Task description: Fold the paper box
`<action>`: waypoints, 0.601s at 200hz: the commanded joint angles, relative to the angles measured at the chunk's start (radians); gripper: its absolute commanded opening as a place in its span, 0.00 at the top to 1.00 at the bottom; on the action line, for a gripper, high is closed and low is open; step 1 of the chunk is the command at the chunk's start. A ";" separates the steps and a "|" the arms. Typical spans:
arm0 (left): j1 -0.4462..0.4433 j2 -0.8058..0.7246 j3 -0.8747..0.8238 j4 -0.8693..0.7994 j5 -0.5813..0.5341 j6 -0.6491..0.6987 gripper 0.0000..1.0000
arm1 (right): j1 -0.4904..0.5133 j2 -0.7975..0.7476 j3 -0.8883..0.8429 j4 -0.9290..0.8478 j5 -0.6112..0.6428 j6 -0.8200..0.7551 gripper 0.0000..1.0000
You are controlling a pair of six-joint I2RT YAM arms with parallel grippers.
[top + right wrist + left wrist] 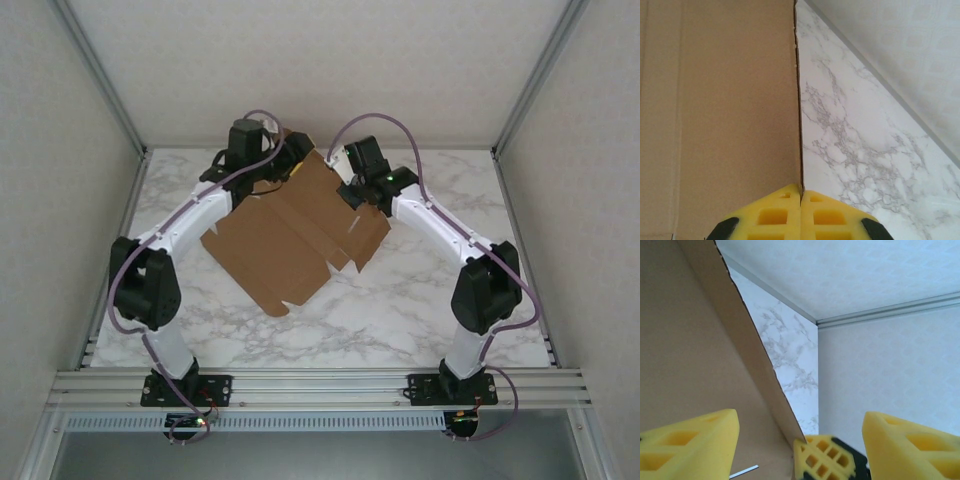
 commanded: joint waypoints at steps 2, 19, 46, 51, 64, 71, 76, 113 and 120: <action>-0.012 0.049 0.041 -0.003 0.042 -0.071 0.34 | 0.019 -0.070 -0.033 0.085 0.064 -0.034 1.00; -0.010 0.072 0.057 -0.008 0.028 -0.090 0.35 | 0.031 -0.090 -0.053 0.101 0.079 -0.046 1.00; -0.014 0.116 0.104 -0.008 0.036 -0.118 0.36 | 0.048 -0.109 -0.075 0.116 0.091 -0.066 1.00; -0.016 0.123 0.114 -0.010 0.036 -0.121 0.37 | 0.049 -0.110 -0.076 0.117 0.091 -0.066 1.00; -0.020 0.139 0.134 -0.014 0.034 -0.126 0.39 | 0.052 -0.111 -0.076 0.112 0.087 -0.065 1.00; -0.021 0.146 0.145 -0.019 0.032 -0.126 0.40 | 0.055 -0.111 -0.078 0.109 0.082 -0.067 1.00; -0.022 0.150 0.152 -0.021 0.030 -0.126 0.41 | 0.058 -0.113 -0.078 0.108 0.081 -0.069 1.00; -0.029 0.172 0.179 -0.034 0.027 -0.129 0.46 | 0.072 -0.117 -0.085 0.110 0.082 -0.085 1.00; -0.030 0.175 0.179 -0.037 0.027 -0.130 0.50 | 0.074 -0.117 -0.087 0.110 0.085 -0.086 1.00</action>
